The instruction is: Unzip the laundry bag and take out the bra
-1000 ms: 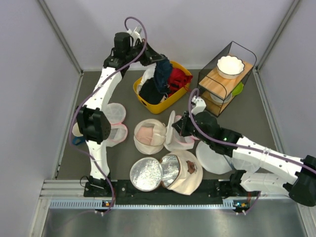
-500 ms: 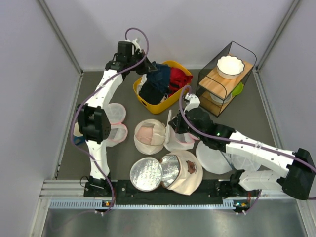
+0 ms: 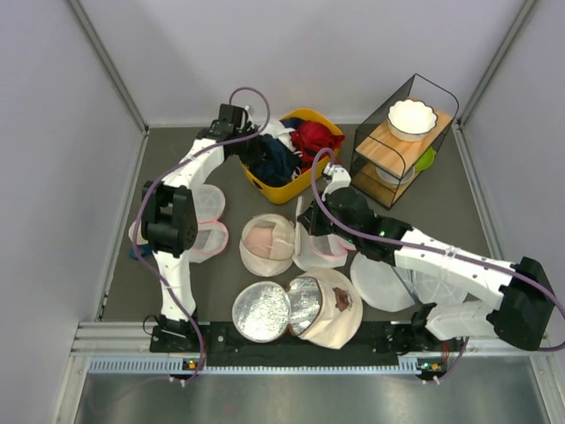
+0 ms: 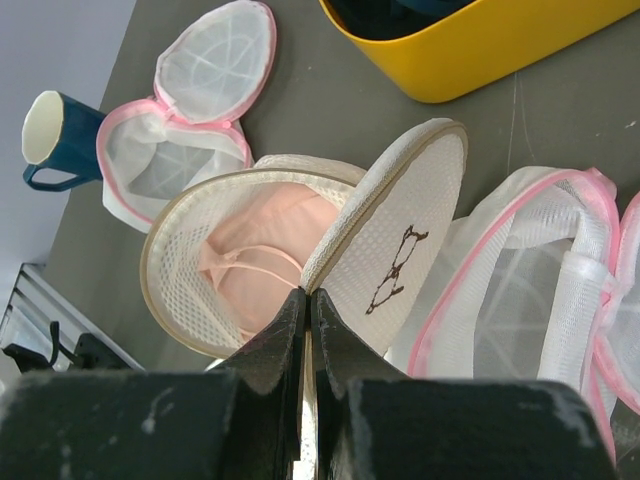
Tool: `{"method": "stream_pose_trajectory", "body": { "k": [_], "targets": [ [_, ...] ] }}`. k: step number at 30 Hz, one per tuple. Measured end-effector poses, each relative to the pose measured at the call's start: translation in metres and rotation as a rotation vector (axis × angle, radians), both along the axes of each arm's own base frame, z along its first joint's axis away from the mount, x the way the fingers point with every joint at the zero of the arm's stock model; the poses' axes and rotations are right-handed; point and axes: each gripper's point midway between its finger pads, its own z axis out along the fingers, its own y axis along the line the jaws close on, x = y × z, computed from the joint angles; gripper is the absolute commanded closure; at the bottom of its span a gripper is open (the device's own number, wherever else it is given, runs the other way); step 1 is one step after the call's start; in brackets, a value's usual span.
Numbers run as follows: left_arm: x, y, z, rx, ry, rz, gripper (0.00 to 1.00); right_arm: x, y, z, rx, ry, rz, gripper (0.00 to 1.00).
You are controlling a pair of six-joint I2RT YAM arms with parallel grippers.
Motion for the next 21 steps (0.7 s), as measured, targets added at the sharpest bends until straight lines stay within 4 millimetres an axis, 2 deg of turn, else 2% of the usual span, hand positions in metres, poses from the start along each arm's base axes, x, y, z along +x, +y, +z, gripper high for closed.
{"method": "stream_pose_trajectory", "body": {
  "k": [3,6,14,15,16,18,19,20,21],
  "targets": [
    [-0.011,0.001,-0.012,0.032,0.026,-0.004,1.00,0.000,0.001,-0.001,0.001,0.005,0.006,1.00],
    [-0.026,0.001,-0.015,0.053,0.046,-0.012,1.00,0.001,0.001,-0.002,0.002,0.008,0.008,1.00],
    [-0.042,0.016,0.016,0.166,-0.008,0.034,0.98,0.001,0.001,0.000,0.011,0.009,0.015,1.00],
    [-0.042,0.017,0.020,0.183,-0.017,0.039,0.94,0.001,0.002,0.000,0.013,0.008,0.016,1.00],
    [-0.041,0.017,0.023,0.194,-0.027,0.039,0.82,0.001,0.002,0.001,0.015,0.008,0.018,1.00],
    [-0.041,0.015,0.026,0.212,-0.037,0.035,0.71,0.001,0.003,0.002,0.020,0.006,0.020,1.00],
    [-0.042,0.014,0.026,0.219,-0.037,0.033,0.50,0.001,0.003,0.002,0.021,0.005,0.020,1.00],
    [-0.043,0.013,0.026,0.226,-0.036,0.032,0.46,0.001,0.003,0.002,0.021,0.005,0.021,1.00],
    [-0.043,0.013,0.026,0.234,-0.036,0.030,0.36,0.001,0.003,0.002,0.021,0.005,0.021,1.00]
  ]
}}
